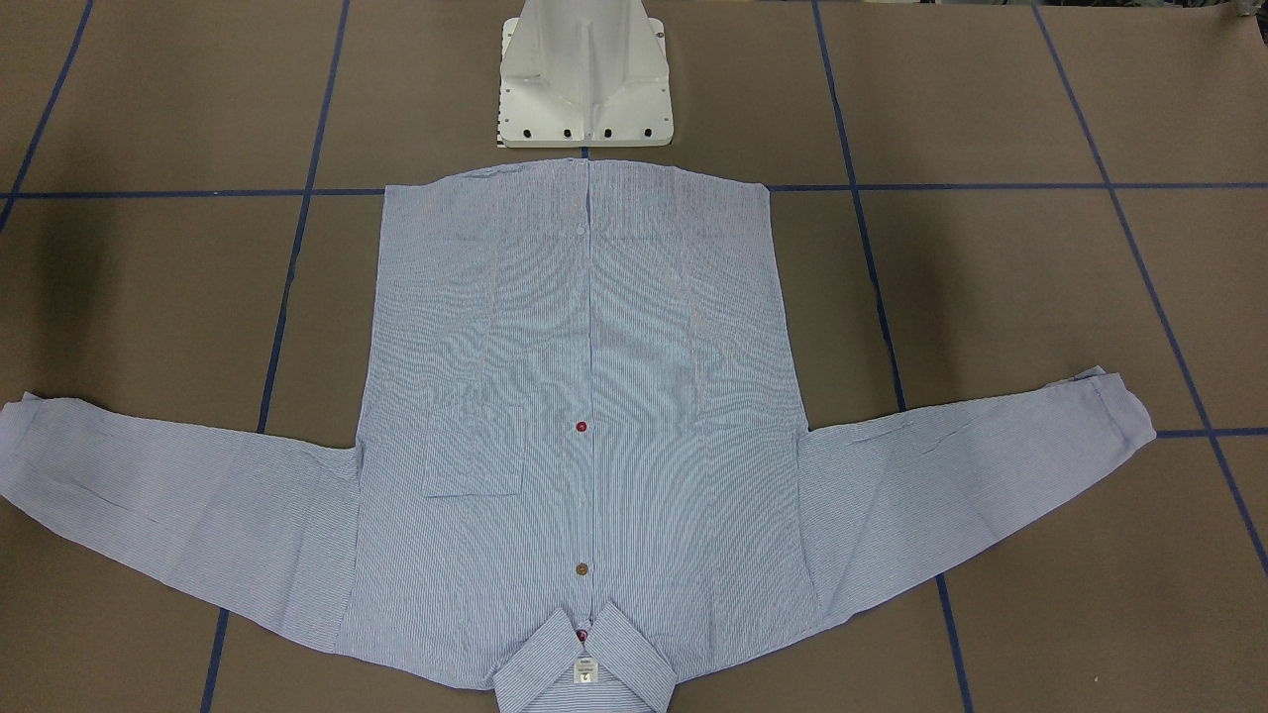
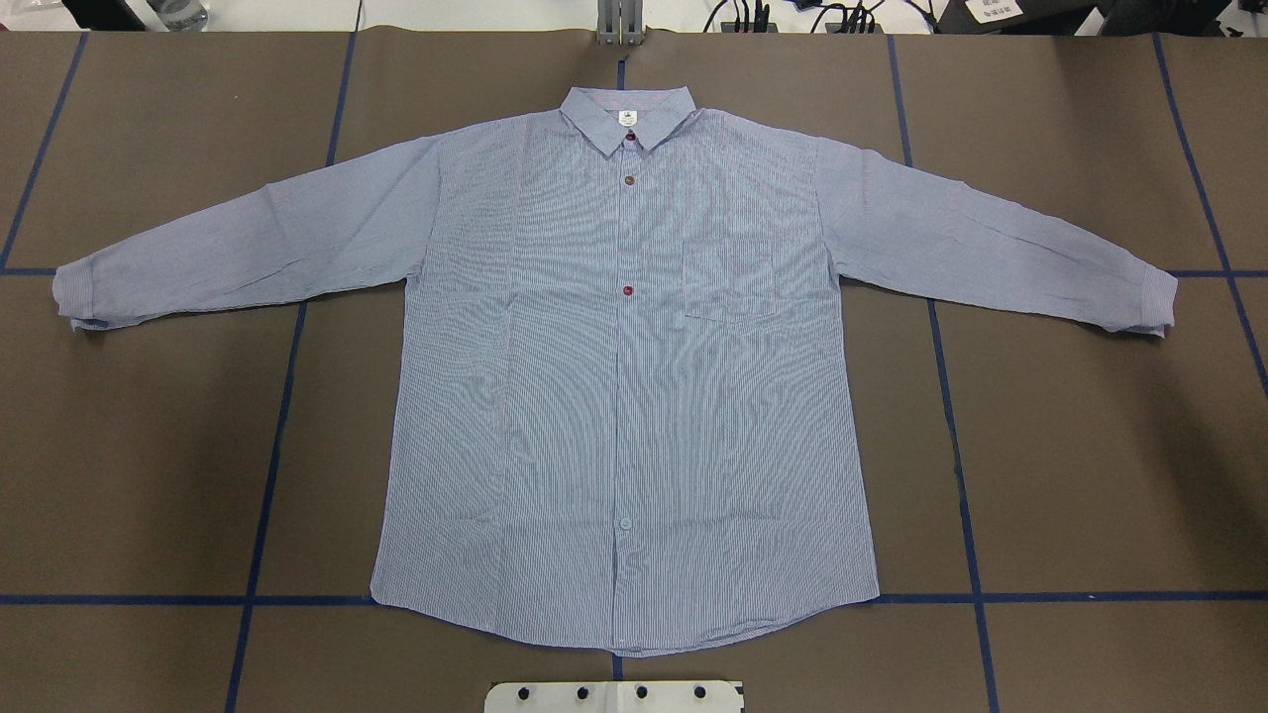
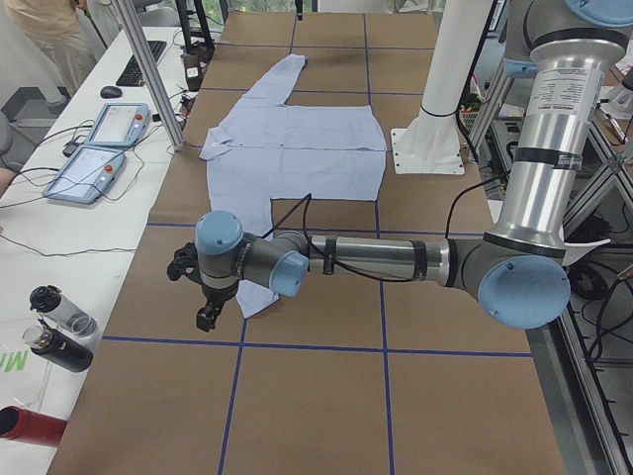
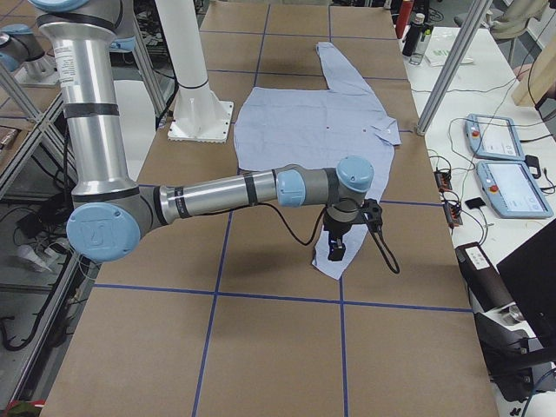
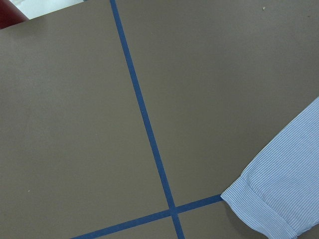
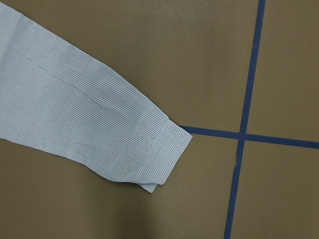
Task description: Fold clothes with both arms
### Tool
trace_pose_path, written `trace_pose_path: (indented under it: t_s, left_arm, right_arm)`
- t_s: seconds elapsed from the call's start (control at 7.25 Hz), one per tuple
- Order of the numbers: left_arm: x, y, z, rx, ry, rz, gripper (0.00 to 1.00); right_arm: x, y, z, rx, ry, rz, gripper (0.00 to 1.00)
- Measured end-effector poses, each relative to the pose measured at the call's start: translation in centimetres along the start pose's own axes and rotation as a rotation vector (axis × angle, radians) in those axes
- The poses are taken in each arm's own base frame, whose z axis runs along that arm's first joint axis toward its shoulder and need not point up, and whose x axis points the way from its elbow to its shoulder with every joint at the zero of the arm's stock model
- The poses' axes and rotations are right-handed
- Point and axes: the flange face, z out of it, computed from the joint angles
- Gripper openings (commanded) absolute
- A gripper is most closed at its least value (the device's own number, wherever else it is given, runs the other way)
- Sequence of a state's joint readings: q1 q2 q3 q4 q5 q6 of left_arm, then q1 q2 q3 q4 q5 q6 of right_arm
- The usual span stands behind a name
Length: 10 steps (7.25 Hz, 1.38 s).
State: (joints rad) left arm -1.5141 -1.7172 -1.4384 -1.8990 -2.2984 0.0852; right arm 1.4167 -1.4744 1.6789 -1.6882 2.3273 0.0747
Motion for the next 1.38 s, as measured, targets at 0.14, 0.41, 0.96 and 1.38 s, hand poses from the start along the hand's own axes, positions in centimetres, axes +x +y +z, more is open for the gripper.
trace_pose_path:
  t_s: [0.14,0.41,0.96,1.38]
  left_arm:
    - [-0.1,0.6,0.2,-0.006,0.002,0.002,1.00]
    - [0.0,1.6,0.7,-0.015,0.004,-0.001,1.00]
    - [0.3,2.3,0.7,-0.015,0.009,0.001,1.00]
    - [1.1,2.4,0.2,-0.003,0.040,0.001,1.00]
  right_arm:
    - [0.2,0.3,0.3,-0.005,-0.006,0.006,1.00]
    - [0.3,0.8,0.5,-0.012,-0.027,0.008,1.00]
    - [-0.9,1.1,0.7,-0.007,-0.041,-0.004,1.00]
    - [-0.8,0.5,5.8,0.023,-0.083,0.134,1.00]
